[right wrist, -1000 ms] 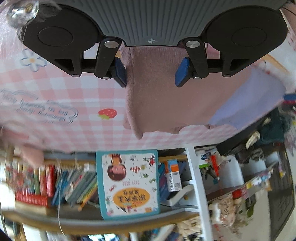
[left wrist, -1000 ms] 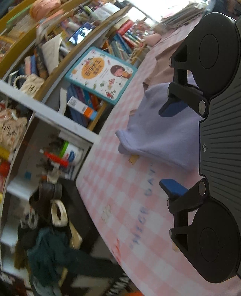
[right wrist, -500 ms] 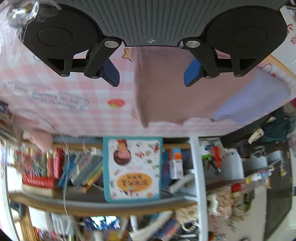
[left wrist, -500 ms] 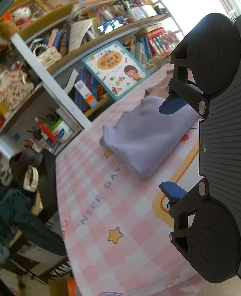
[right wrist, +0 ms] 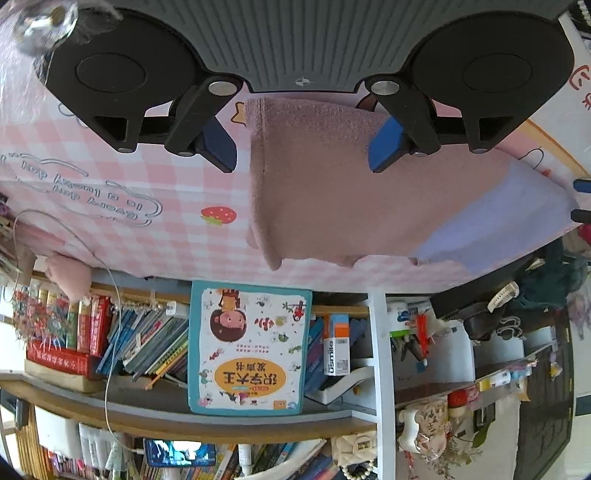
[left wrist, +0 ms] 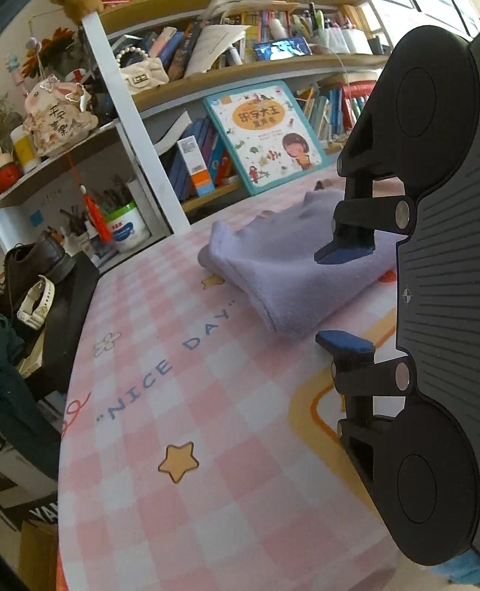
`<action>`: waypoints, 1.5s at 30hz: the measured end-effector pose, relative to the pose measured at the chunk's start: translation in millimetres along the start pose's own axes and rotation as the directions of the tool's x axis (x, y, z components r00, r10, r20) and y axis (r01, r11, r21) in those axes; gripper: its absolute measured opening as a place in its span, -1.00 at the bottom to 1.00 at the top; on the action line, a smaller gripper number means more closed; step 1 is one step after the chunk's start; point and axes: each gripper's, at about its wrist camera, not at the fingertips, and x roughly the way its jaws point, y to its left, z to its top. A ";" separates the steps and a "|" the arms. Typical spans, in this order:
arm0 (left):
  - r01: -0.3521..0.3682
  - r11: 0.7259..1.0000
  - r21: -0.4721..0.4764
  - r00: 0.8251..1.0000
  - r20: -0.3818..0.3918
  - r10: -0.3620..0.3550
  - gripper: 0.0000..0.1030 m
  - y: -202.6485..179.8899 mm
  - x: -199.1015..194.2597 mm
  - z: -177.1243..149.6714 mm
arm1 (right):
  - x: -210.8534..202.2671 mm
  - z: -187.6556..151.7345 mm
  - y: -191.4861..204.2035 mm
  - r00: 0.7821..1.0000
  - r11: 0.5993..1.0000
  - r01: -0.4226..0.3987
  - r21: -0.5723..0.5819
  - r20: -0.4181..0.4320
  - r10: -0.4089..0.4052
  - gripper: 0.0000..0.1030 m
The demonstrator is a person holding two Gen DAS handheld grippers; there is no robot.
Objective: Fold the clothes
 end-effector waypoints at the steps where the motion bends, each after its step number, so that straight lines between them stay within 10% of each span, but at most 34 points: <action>1: -0.003 1.000 -0.007 1.000 0.003 0.003 -0.35 -0.1 3.6 1.4 | 1.4 0.4 -1.0 1.000 1.000 -0.001 0.005 -0.009 0.001 0.44; 6: 0.006 1.000 0.008 1.000 0.027 -0.006 -0.40 -5.8 11.9 -0.1 | 13.4 0.8 -3.4 0.996 0.999 -0.026 0.023 -0.087 0.028 0.10; 18: -0.038 0.958 0.285 0.995 0.097 0.011 -0.72 -50.3 14.7 -16.4 | 13.4 0.0 -4.1 0.994 0.998 -0.041 0.038 -0.103 0.044 0.09; 32: 0.020 0.993 0.117 0.999 0.036 -0.024 0.13 -43.9 45.1 -9.1 | 14.8 1.1 -5.7 0.992 0.998 -0.051 0.042 -0.109 0.055 0.10; 35: 0.006 0.992 0.128 0.998 0.054 -0.013 -0.02 -46.5 51.4 -9.2 | 15.5 1.0 -5.2 0.992 0.998 -0.056 0.039 -0.111 0.060 0.10; 37: -0.001 0.993 0.118 0.998 0.062 -0.007 -0.69 -44.2 54.1 -8.6 | 15.2 0.7 -3.8 0.992 0.998 -0.056 0.035 -0.112 0.059 0.09; 45: 0.059 0.971 0.230 0.984 0.149 -0.095 -0.84 -56.9 14.8 -3.9 | 21.9 3.6 3.6 0.987 0.994 -0.102 0.036 -0.117 0.106 0.08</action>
